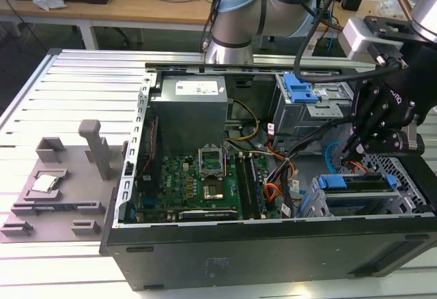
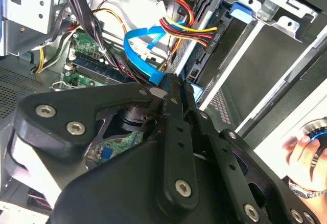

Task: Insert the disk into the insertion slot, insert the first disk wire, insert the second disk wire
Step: 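Insert the second disk wire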

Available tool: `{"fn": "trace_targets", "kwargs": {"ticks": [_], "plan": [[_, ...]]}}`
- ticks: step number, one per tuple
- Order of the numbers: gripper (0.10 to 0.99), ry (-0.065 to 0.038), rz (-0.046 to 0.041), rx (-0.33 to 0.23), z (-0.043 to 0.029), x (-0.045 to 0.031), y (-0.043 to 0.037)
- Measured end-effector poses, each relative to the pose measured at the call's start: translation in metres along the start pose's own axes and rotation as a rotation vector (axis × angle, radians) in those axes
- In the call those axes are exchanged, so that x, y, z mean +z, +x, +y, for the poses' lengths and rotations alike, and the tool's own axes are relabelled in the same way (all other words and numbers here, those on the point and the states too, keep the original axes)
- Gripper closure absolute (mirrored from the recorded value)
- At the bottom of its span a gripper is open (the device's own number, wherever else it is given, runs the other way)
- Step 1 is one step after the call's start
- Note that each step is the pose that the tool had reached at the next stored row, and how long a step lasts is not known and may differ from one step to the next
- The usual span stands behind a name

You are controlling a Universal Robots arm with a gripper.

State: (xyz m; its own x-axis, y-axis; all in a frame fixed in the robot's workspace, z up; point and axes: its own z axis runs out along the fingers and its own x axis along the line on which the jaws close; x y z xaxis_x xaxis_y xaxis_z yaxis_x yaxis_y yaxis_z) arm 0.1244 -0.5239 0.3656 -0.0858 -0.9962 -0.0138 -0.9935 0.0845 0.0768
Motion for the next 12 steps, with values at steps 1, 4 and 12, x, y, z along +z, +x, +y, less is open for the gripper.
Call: {"fn": "trace_targets", "kwargs": {"ticks": [1, 4, 12], "plan": [[0.922, 0.0, -0.0001, 0.001, -0.0002, 0.0003, 0.0016], [0.922, 0.0, -0.0003, 0.003, -0.0006, 0.0009, 0.0059], [0.922, 0.0, -0.0009, 0.013, -0.0013, 0.0056, 0.0081]]}}
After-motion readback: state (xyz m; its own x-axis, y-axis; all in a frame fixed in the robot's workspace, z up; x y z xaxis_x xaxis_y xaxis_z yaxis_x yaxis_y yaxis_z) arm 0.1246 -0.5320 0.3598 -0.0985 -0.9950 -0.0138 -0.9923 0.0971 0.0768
